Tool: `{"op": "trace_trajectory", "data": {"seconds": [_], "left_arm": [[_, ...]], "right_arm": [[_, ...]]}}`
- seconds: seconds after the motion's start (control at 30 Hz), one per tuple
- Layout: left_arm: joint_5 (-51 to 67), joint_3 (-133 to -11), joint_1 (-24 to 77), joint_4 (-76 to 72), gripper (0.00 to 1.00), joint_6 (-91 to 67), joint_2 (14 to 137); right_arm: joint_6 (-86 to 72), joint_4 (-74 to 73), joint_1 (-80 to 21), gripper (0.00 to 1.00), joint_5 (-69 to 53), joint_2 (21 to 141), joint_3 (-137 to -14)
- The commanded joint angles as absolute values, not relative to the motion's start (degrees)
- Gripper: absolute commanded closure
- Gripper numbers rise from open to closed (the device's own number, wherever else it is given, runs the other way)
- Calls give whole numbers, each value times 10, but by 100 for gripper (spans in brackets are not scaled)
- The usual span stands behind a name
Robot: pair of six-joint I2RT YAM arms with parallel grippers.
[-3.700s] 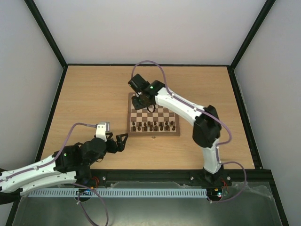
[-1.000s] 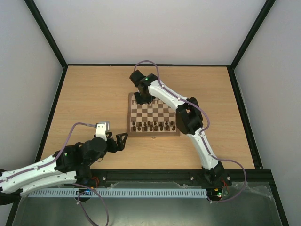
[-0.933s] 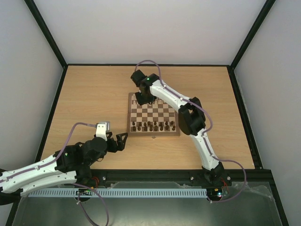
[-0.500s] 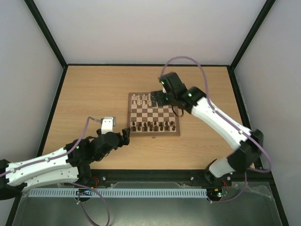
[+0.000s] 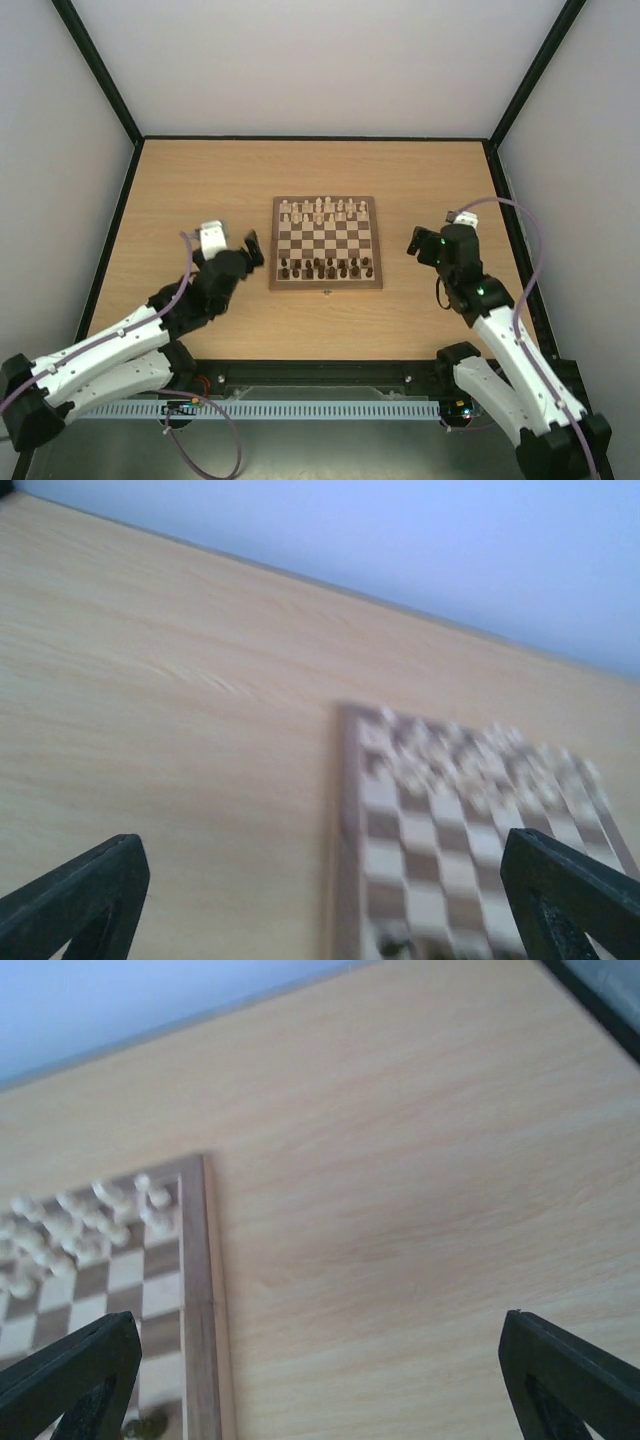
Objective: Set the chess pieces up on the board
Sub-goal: Reset both arms
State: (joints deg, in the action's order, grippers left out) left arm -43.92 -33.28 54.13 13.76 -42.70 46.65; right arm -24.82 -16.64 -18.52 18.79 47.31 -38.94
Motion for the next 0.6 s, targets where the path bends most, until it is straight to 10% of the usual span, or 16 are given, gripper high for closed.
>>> {"op": "trace_trajectory", "data": {"seconds": [0.0,0.2,0.57], "left_arm": [[-386,-296,376,-3,1,-345,458],[-218,-221,136,-84,1,-329,460],[-285,-109,93,-294,0,-187,440]], "right_arm": [[-231,-37,-171,1,245,376,-308],[-201,94,-165,1,313,353,-225],[-158,503,-152,1,403,659,-142]]}}
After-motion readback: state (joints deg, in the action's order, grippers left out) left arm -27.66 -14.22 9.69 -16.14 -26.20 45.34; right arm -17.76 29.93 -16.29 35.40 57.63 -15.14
